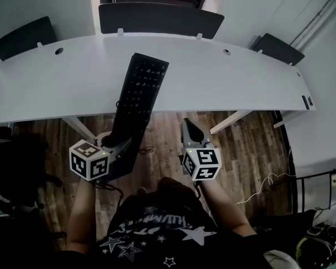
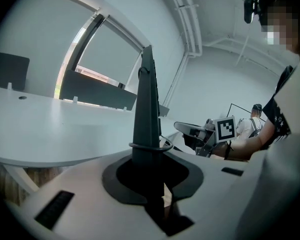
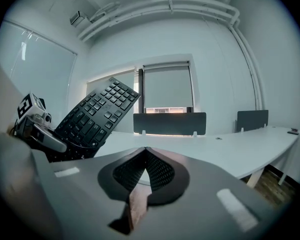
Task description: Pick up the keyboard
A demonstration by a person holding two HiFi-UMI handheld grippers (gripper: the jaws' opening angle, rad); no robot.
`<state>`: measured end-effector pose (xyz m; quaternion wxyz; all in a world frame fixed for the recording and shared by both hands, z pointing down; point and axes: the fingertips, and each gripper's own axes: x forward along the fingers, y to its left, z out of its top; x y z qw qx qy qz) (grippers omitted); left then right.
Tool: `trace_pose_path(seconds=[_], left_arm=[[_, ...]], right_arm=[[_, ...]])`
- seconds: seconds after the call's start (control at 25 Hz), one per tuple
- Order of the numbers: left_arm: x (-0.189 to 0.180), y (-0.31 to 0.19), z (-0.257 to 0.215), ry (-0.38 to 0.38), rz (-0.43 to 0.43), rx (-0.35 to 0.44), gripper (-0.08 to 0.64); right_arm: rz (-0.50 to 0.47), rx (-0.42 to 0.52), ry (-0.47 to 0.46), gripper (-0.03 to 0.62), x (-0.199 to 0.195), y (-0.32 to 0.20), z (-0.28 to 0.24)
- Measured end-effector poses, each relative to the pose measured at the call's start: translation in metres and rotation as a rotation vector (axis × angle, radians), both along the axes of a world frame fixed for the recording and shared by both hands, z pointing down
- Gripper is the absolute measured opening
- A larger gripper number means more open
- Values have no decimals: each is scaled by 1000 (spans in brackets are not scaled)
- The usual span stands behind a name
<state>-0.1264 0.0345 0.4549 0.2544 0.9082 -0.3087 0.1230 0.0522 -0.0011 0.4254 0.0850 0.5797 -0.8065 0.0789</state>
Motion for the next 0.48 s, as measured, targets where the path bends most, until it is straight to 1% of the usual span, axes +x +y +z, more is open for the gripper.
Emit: trace_pose_path(seconds=[0.12,0.28,0.48], left_arm=[[1,5,2,17,1,-4,72],[4,4,0,20,-11,-4,72],[22,23,-3,23,-38,-1,72]], right_arm=[[-3,3,-2,3,0,1,1],[-9,-2,-5,3,4,3,3],[-18,-11,-17,3,20,24,6]])
